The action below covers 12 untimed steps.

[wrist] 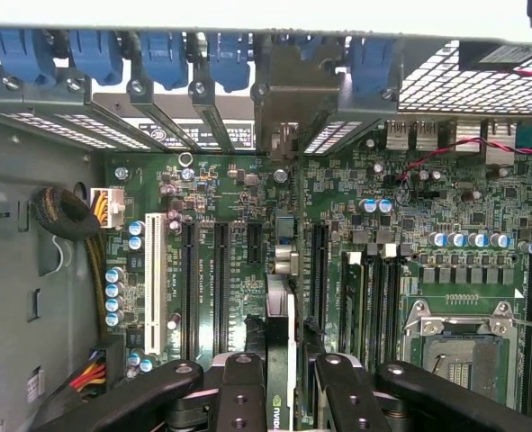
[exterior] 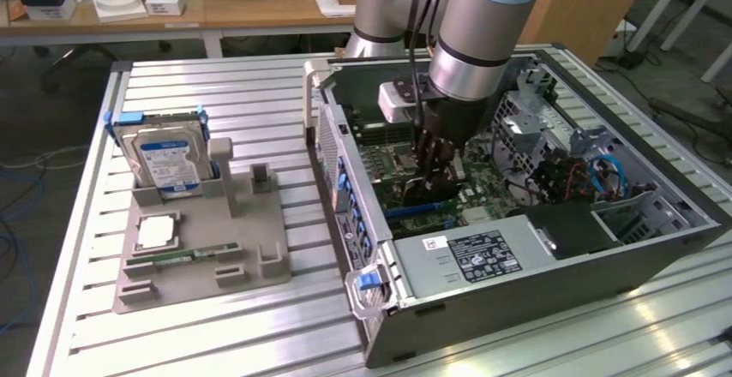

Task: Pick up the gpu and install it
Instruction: 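Insert the gpu into the slot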

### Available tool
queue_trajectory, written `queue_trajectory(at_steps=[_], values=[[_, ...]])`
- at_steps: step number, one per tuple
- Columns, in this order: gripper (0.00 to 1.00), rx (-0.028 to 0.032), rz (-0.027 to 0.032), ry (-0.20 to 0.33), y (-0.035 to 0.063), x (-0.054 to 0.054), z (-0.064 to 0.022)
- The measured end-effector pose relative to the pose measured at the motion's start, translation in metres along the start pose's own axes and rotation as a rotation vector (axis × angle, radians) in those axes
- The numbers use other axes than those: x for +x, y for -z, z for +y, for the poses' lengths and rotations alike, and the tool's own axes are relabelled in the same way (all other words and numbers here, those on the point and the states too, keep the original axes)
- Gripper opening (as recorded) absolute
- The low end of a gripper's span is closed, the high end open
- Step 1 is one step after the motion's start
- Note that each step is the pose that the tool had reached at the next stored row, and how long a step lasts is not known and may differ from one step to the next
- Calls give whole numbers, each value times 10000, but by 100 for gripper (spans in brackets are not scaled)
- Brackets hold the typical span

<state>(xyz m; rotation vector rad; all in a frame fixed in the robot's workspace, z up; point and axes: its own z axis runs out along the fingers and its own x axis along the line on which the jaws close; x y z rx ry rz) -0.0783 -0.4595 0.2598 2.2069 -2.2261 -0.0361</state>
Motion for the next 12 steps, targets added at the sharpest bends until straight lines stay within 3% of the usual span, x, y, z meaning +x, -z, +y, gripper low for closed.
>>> queue_trajectory(at_steps=[12], values=[[26, 0, -6, -1, -7, -18, 0]])
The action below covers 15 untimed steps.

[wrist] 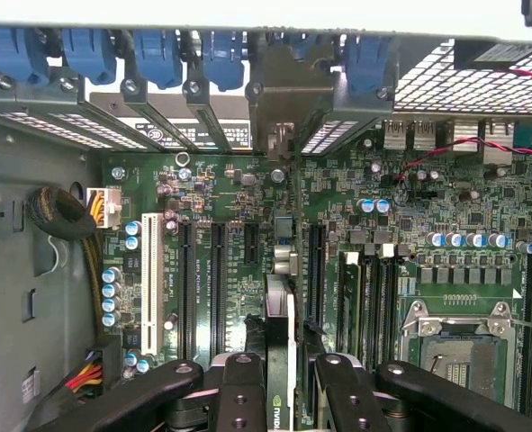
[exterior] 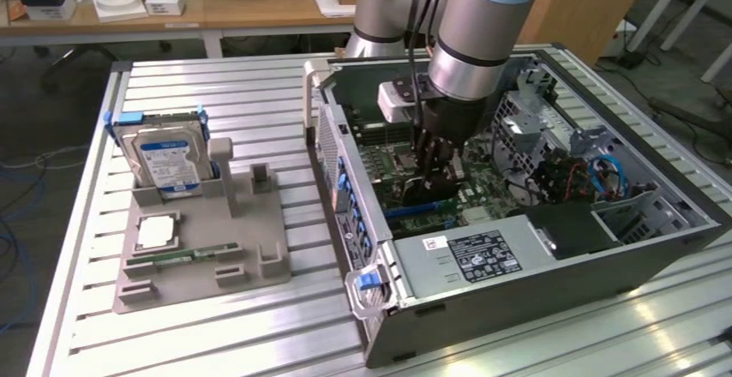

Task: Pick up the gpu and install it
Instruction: 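Insert the gpu into the slot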

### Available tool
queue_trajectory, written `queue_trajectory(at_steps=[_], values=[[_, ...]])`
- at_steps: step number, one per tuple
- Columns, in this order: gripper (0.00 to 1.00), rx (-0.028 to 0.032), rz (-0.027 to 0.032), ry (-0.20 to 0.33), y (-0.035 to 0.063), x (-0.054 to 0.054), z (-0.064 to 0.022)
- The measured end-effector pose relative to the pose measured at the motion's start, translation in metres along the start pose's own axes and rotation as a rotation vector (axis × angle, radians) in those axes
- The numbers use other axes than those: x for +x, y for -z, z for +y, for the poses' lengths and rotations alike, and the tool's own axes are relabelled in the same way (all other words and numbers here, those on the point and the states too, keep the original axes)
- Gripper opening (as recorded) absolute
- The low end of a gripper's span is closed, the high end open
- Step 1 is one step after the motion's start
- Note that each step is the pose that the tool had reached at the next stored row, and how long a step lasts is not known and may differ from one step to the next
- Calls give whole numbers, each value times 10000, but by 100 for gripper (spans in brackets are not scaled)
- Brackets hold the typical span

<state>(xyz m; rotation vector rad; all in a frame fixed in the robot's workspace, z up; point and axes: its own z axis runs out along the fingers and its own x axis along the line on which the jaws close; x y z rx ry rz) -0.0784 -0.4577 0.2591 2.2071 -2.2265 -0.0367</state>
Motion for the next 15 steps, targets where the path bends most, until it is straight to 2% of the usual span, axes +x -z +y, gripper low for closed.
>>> queue_trajectory(at_steps=[10, 15], values=[[26, -1, 2, -14, -3, 1, 0], [26, 2, -2, -182, -5, 1, 0]])
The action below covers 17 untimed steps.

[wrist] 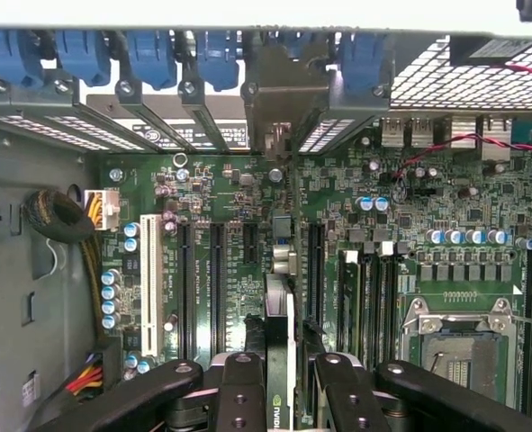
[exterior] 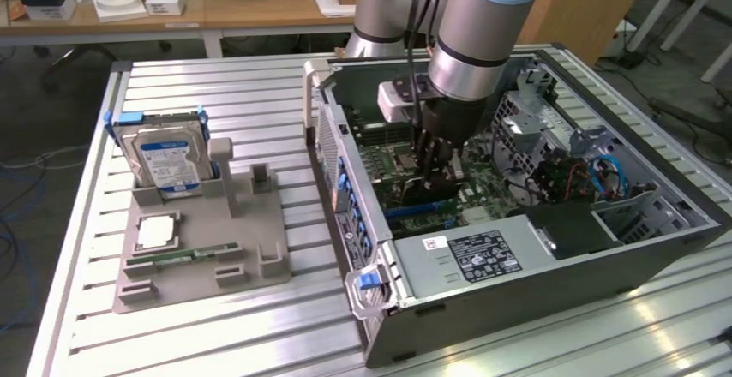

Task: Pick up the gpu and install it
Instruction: 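Insert the gpu into the slot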

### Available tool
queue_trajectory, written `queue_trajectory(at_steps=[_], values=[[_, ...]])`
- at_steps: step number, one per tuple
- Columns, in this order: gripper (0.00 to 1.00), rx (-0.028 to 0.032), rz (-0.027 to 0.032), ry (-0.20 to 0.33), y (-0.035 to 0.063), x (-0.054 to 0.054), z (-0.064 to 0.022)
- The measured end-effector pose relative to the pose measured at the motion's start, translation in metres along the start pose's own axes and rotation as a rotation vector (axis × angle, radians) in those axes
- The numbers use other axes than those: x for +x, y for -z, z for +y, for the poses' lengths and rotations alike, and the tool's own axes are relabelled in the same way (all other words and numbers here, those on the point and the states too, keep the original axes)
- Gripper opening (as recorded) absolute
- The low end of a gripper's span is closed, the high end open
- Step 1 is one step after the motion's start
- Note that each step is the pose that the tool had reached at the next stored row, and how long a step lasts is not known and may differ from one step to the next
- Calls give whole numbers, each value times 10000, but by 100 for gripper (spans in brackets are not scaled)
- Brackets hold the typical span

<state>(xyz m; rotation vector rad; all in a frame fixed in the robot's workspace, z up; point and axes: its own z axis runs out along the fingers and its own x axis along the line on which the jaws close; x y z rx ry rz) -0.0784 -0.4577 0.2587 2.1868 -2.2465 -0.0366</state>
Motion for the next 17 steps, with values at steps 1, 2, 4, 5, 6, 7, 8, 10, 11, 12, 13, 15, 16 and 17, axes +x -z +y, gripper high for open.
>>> queue_trajectory(at_steps=[1, 2, 4, 5, 6, 7, 8, 10, 11, 12, 13, 15, 16, 17], values=[[26, 0, -1, -24, 0, 0, 0], [26, 0, -2, -37, 0, 0, 0], [26, 1, -1, -40, 0, 0, 0], [26, 0, -2, -39, 0, 0, 0], [26, 0, -1, -39, 0, 0, 0], [26, 1, -2, -40, 0, 0, 0], [26, 0, -2, -40, 0, 0, -2], [26, 1, -4, -39, 0, 0, -14], [26, 1, -3, -39, 0, 0, -19], [26, 1, -3, -39, 0, -1, -21], [26, 1, -2, -40, 1, -1, -21], [26, 0, -2, -41, 1, -1, -21], [26, 1, -2, -40, 1, -1, -20], [26, 1, -2, -40, 0, -1, -16]])
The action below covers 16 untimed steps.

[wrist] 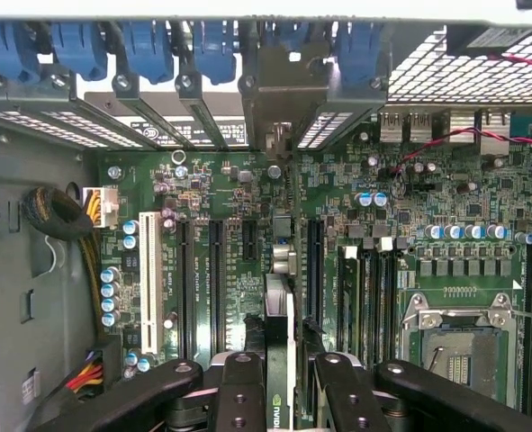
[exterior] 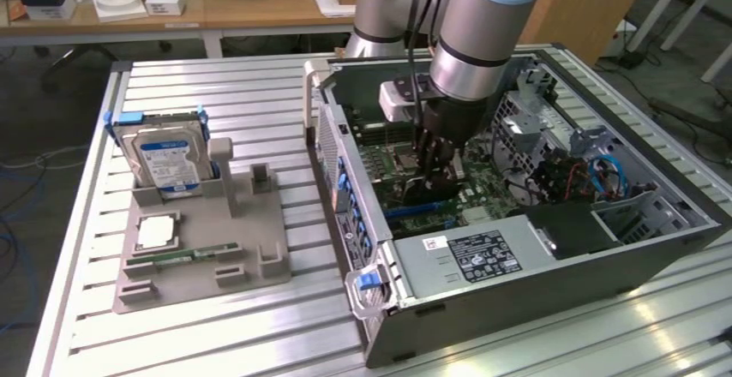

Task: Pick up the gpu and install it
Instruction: 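Insert the gpu into the slot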

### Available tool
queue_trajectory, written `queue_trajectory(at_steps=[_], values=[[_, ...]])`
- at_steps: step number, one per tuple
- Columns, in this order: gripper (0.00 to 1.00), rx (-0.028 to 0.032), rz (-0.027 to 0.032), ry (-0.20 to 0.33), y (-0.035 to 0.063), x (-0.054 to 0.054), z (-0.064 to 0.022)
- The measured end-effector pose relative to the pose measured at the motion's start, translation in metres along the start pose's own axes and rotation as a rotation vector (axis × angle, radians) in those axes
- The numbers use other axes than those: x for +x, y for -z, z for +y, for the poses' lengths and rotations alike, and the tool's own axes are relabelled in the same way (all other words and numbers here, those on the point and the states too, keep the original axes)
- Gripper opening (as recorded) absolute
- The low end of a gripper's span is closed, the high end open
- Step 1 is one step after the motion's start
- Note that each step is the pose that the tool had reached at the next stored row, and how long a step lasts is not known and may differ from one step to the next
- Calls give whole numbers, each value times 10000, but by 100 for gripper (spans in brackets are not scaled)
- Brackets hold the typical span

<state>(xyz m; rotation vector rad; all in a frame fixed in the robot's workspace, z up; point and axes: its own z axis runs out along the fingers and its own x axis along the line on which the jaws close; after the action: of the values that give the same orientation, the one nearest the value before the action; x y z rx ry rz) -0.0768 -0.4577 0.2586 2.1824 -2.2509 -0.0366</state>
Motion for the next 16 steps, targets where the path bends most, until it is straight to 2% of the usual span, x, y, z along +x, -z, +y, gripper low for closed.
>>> queue_trajectory(at_steps=[4, 16], values=[[26, 1, 0, 4, -6, 1, 44], [26, -1, 1, 1, -13, 2, 47]])
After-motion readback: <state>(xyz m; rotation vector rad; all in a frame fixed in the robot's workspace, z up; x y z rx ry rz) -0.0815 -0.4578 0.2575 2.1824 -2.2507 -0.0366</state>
